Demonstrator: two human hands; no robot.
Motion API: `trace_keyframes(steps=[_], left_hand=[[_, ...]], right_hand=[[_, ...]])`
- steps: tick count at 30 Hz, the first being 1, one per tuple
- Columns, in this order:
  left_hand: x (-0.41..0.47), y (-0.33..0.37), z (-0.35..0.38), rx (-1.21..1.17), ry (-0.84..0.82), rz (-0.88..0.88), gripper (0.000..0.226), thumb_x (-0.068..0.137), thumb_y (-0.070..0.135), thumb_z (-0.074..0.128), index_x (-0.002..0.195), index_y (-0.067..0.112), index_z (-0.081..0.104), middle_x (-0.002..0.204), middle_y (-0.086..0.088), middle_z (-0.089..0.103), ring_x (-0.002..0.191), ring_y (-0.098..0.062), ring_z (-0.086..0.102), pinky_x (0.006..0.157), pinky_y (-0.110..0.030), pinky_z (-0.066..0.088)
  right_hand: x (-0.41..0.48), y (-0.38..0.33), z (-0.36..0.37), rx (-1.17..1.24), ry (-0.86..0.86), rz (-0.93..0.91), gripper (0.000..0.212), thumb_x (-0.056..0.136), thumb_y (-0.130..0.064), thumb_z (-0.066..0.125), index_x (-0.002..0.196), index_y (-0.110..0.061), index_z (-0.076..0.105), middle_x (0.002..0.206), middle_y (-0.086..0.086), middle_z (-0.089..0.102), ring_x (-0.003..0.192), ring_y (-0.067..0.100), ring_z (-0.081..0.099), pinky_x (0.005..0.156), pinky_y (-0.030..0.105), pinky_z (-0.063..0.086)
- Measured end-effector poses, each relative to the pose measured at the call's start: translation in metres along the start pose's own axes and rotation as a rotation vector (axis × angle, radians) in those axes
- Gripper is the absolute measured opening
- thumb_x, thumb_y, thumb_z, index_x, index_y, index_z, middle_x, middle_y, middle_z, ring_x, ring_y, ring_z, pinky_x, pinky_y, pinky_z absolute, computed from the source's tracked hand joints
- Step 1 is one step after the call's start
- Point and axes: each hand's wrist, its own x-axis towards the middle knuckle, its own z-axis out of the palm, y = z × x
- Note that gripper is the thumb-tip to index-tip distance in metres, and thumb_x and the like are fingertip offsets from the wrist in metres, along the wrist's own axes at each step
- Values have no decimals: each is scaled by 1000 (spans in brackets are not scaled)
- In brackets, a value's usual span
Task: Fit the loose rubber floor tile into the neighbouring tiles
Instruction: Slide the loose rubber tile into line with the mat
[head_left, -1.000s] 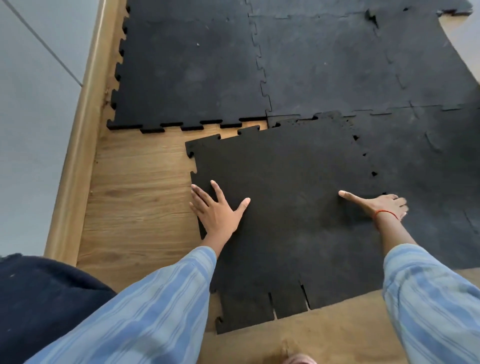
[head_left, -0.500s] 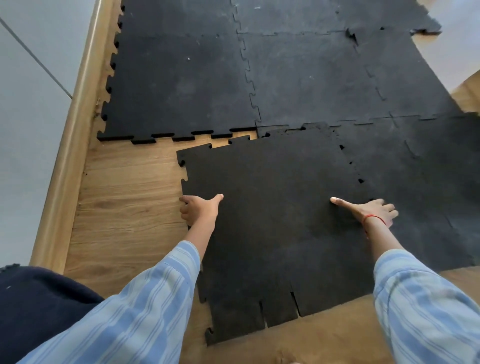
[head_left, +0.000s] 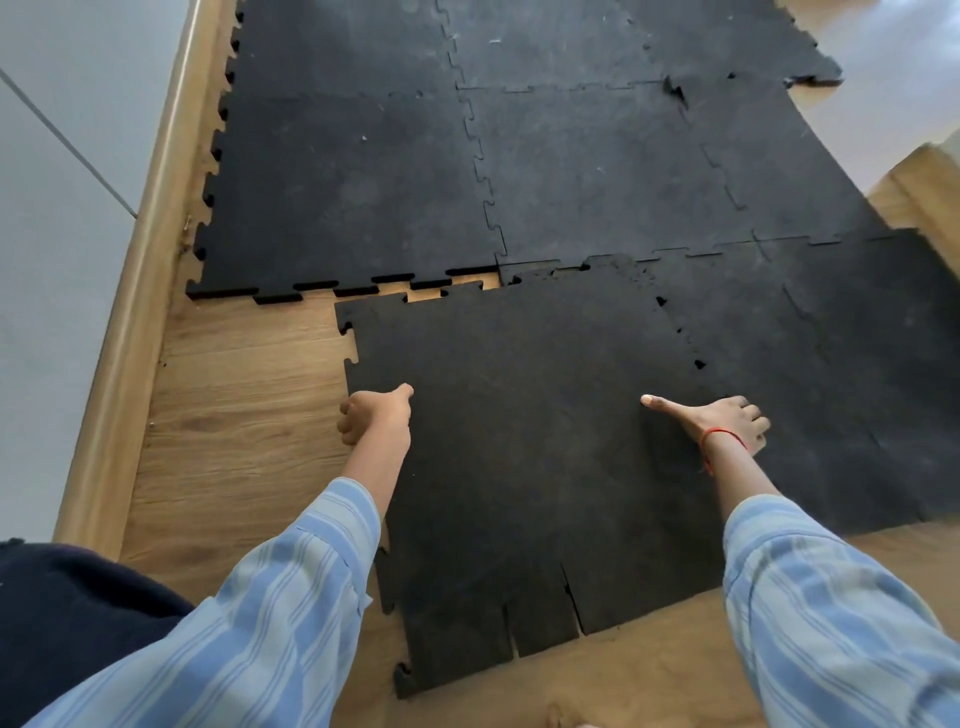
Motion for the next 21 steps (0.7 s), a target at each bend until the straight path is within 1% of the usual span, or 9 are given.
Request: trace_keyframes(steps=[2, 5, 8, 11, 13, 16, 18, 19, 21], left_hand=[[2, 2, -7, -43, 1, -11, 66, 74, 31, 80, 124, 0, 49, 125, -19, 56, 112, -30, 55, 84, -38, 49], [5, 7, -19, -108, -30, -39, 65, 76, 29, 79, 125, 2, 47, 128, -17, 55, 111, -30, 56, 84, -36, 49], [7, 12, -32, -177, -51, -54, 59, 79, 19, 75, 127, 2, 47, 130, -16, 53, 113, -29, 56, 79, -32, 45], [6, 19, -51, -185, -61, -44, 56, 81, 15, 71, 129, 1, 46, 129, -15, 53, 116, -28, 53, 77, -31, 41], [5, 24, -65, -212, -56, -40, 57, 80, 15, 71, 129, 2, 47, 129, -14, 53, 115, -28, 54, 78, -31, 42], [12, 28, -87, -237, -27, -42, 58, 79, 17, 71, 129, 2, 45, 130, -13, 51, 114, -27, 54, 83, -32, 46], [16, 29, -102, -234, -38, -10, 52, 84, 20, 67, 126, 4, 41, 125, -8, 47, 113, -23, 50, 87, -31, 45], [18, 29, -108, -243, -35, -1, 49, 85, 22, 65, 124, 6, 41, 123, -6, 45, 111, -22, 49, 86, -31, 45], [25, 31, -122, -261, -17, 15, 51, 86, 26, 64, 127, 8, 41, 125, -8, 47, 111, -23, 50, 84, -30, 44]], right_hand=[[-2, 2, -1, 29, 29, -6, 134, 43, -86, 66, 139, 3, 35, 143, 21, 40, 133, 36, 34, 109, 45, 29], [-8, -3, -5, 81, 52, 10, 127, 45, -87, 64, 134, 0, 42, 140, 21, 44, 132, 37, 35, 109, 45, 28], [-17, -11, -8, 200, 9, 57, 109, 55, -83, 62, 131, -5, 51, 141, 20, 43, 132, 38, 32, 110, 46, 26], [-29, -17, -6, 334, -9, 84, 96, 58, -82, 61, 125, -14, 60, 141, 18, 43, 132, 37, 32, 108, 47, 27], [-39, -23, -1, 380, -24, 84, 93, 58, -83, 61, 123, -17, 62, 140, 17, 45, 131, 37, 32, 108, 47, 27], [-58, -34, 9, 446, -41, 76, 92, 58, -82, 62, 122, -15, 64, 138, 17, 47, 130, 37, 34, 107, 47, 28], [-71, -43, 17, 480, -57, 69, 92, 59, -81, 62, 121, -13, 63, 137, 18, 47, 130, 37, 34, 108, 47, 28], [-78, -47, 22, 491, -71, 66, 93, 59, -81, 62, 121, -12, 63, 138, 18, 47, 130, 37, 34, 108, 47, 28], [-91, -57, 32, 505, -105, 61, 93, 59, -82, 61, 120, -11, 64, 137, 18, 48, 129, 37, 35, 107, 48, 28]])
